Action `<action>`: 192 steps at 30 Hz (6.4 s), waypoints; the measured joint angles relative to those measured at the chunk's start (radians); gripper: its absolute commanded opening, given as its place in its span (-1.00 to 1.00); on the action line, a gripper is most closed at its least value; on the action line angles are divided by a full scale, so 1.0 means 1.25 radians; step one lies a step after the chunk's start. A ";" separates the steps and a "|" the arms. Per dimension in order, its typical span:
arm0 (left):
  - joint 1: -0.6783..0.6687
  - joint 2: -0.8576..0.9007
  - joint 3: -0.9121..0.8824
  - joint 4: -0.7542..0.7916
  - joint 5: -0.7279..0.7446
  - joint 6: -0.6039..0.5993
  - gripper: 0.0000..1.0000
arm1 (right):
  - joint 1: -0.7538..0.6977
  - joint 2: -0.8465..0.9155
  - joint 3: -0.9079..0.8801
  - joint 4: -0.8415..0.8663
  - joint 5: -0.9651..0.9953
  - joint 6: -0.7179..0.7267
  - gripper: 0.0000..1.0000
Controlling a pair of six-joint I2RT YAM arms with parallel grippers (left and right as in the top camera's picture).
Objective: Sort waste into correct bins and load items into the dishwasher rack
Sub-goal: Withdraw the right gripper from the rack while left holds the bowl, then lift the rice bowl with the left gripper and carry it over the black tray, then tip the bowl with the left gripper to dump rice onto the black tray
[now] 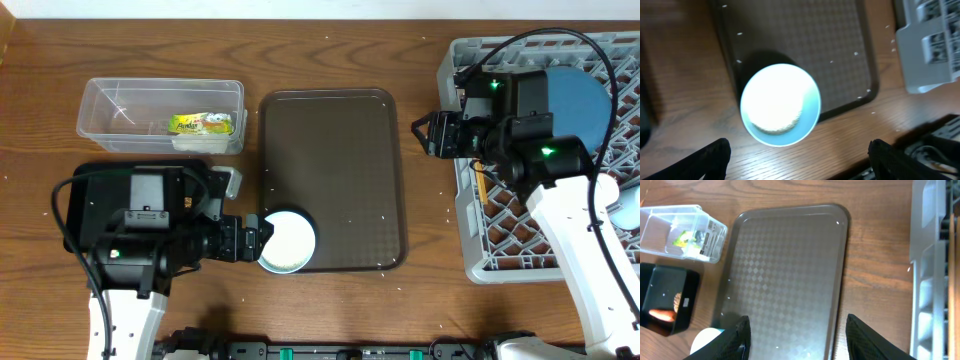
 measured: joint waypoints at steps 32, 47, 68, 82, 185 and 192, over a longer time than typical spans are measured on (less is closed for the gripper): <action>-0.538 0.456 0.031 0.180 -0.333 -0.243 0.41 | 0.004 0.002 0.000 -0.029 0.016 0.049 0.20; -0.538 0.624 0.025 0.236 -0.315 -0.239 -0.86 | 0.004 0.005 0.000 -0.037 0.039 0.049 0.22; -0.518 0.409 0.029 0.208 -0.311 -0.200 -0.88 | 0.004 0.005 0.000 -0.042 0.044 0.049 0.25; -0.197 0.139 0.030 0.125 -0.295 -0.195 -0.88 | 0.004 0.005 0.000 -0.042 0.044 0.049 0.26; 0.841 0.530 -0.089 0.138 0.782 0.523 -0.88 | 0.004 0.005 0.000 -0.072 0.044 0.045 0.26; 0.831 0.530 -0.092 0.185 0.779 0.490 -0.87 | 0.004 0.005 0.000 -0.086 0.044 0.045 0.26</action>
